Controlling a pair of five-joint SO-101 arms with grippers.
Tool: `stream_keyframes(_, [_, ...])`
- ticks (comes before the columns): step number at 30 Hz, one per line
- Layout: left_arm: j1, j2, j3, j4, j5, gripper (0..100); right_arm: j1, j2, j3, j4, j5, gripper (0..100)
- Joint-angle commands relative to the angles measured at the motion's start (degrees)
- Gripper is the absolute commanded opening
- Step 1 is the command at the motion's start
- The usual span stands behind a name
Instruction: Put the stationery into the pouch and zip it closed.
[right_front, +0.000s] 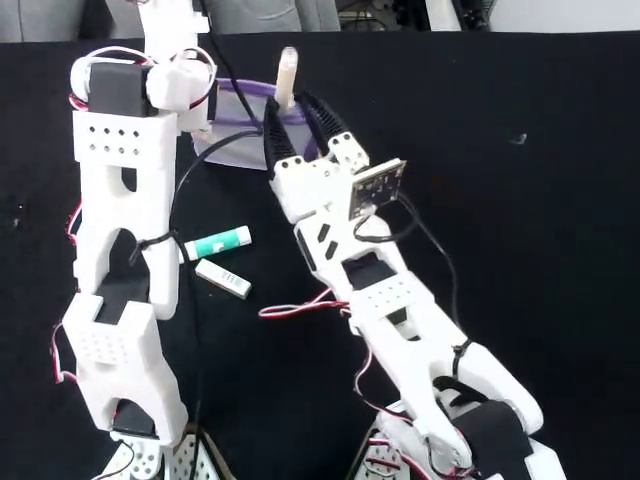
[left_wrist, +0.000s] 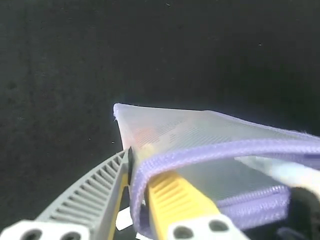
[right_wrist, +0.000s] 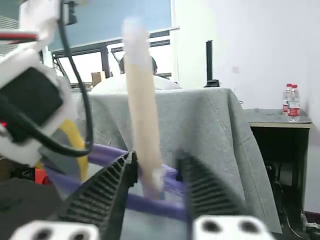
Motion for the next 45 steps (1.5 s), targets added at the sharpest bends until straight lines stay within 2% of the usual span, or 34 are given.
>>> stream_keyframes(1, [-1.5,-0.1,-1.0,-1.2,0.3,3,1.1,0.5,0.1,-0.1,-0.4,30.6])
stream_keyframes(6, [-4.4,-0.1,-1.0,-2.6,0.3,3,1.2,-5.9,0.1,7.3,-0.4,30.6])
stream_keyframes(11, [-8.7,-0.5,-1.0,-5.2,0.3,3,1.5,-19.3,-0.2,24.2,-0.2,30.6])
stream_keyframes(18, [-14.3,-0.6,-1.0,-7.4,0.1,3,-1.3,-35.6,-2.6,48.5,10.6,30.6])
stream_keyframes(24, [-18.2,-0.7,-1.0,-9.8,0.0,3,-7.7,-38.6,-2.5,62.9,18.6,30.6])
stream_keyframes(29, [-22.7,-0.7,-1.0,-12.0,0.0,3,-12.6,-34.6,0.4,68.7,25.1,28.4])
stream_keyframes(35, [-27.3,-0.7,-1.0,-14.2,0.0,3,-16.2,-22.3,0.3,69.2,25.8,22.1])
stream_keyframes(41, [-27.9,-0.7,-1.0,-14.2,0.0,3,-21.5,-4.3,-8.8,71.6,25.4,23.0])
stream_keyframes(45, [-27.9,-0.7,-1.0,-14.2,0.0,3,-21.7,8.1,-18.1,75.1,25.4,22.7])
